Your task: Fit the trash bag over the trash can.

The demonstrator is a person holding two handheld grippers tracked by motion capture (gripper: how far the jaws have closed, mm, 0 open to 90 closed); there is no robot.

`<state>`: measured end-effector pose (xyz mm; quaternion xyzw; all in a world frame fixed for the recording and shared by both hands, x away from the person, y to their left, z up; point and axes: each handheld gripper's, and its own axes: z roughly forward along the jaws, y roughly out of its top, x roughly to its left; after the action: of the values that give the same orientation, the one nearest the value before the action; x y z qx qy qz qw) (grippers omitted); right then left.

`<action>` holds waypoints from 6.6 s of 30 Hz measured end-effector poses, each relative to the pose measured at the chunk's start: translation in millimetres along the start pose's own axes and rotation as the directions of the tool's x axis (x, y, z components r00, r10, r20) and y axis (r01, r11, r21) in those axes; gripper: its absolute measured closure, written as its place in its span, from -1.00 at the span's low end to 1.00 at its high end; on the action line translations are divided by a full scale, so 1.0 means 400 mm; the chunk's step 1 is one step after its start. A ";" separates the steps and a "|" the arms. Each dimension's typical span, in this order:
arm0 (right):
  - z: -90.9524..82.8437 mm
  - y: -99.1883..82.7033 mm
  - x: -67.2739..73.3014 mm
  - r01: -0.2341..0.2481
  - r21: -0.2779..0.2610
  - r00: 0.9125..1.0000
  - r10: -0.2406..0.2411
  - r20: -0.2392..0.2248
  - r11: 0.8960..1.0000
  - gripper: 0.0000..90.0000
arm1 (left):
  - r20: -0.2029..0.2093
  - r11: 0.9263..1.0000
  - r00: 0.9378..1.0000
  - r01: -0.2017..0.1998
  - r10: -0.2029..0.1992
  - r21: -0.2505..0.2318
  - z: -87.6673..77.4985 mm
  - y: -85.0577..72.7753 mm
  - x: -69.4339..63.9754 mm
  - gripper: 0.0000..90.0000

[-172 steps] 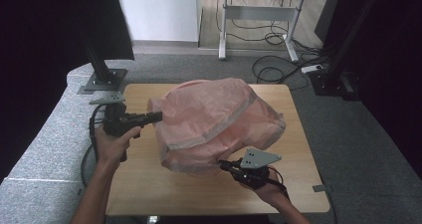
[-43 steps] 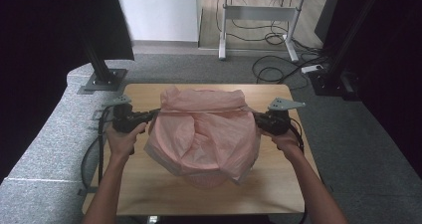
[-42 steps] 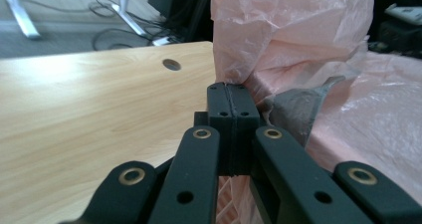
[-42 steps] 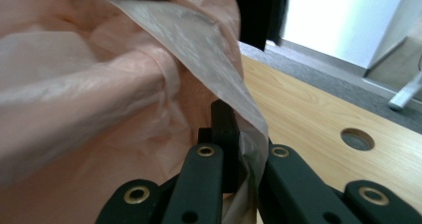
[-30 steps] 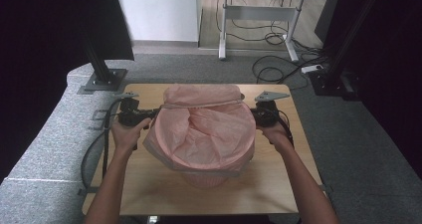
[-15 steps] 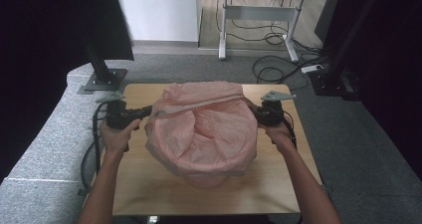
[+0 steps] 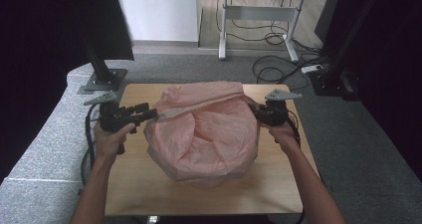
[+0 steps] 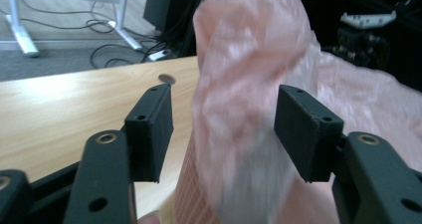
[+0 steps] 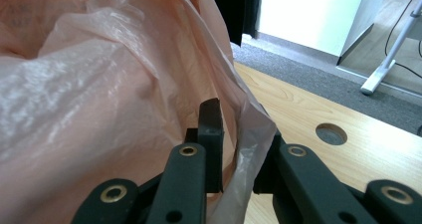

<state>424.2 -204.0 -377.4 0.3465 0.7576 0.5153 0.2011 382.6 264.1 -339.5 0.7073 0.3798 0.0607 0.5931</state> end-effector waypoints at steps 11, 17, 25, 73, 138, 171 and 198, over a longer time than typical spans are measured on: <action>0.001 0.035 0.008 0.039 -0.069 0.999 -0.041 -0.018 0.997 0.71 | 0.008 0.996 0.999 -0.047 0.047 0.077 0.048 0.030 0.015 0.78; 0.003 0.055 -0.004 0.040 -0.126 0.999 -0.040 0.004 0.991 0.79 | -0.027 0.998 0.999 -0.027 0.029 0.063 0.054 0.042 0.024 1.00; 0.048 0.022 -0.027 0.024 -0.062 1.000 -0.023 0.011 0.998 0.96 | -0.085 0.997 0.996 0.024 -0.018 0.076 0.110 0.029 0.066 1.00; 0.034 0.109 -0.018 0.081 -0.053 0.997 -0.082 -0.015 0.995 0.44 | -0.010 0.998 0.998 -0.063 0.063 0.024 -0.021 0.049 -0.057 -0.21; 0.210 -0.051 -0.027 -0.073 0.121 0.982 0.093 -0.166 0.990 0.88 | -0.079 0.962 0.982 0.186 -0.173 0.200 0.118 -0.044 0.122 1.00; -0.184 -0.135 0.219 0.159 -0.099 0.939 -0.182 -0.292 0.982 0.99 | 0.037 0.984 0.990 0.129 -0.134 0.125 0.038 -0.081 0.101 0.99; -0.127 -0.227 0.218 0.249 0.049 0.929 -0.224 -0.293 0.967 1.00 | 0.082 0.986 0.994 0.051 -0.065 0.157 0.002 -0.190 0.051 1.00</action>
<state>302.3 -193.5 -436.7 0.1830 0.8361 0.4990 0.1356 362.1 276.5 -414.4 0.7418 0.3776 -0.0173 0.5540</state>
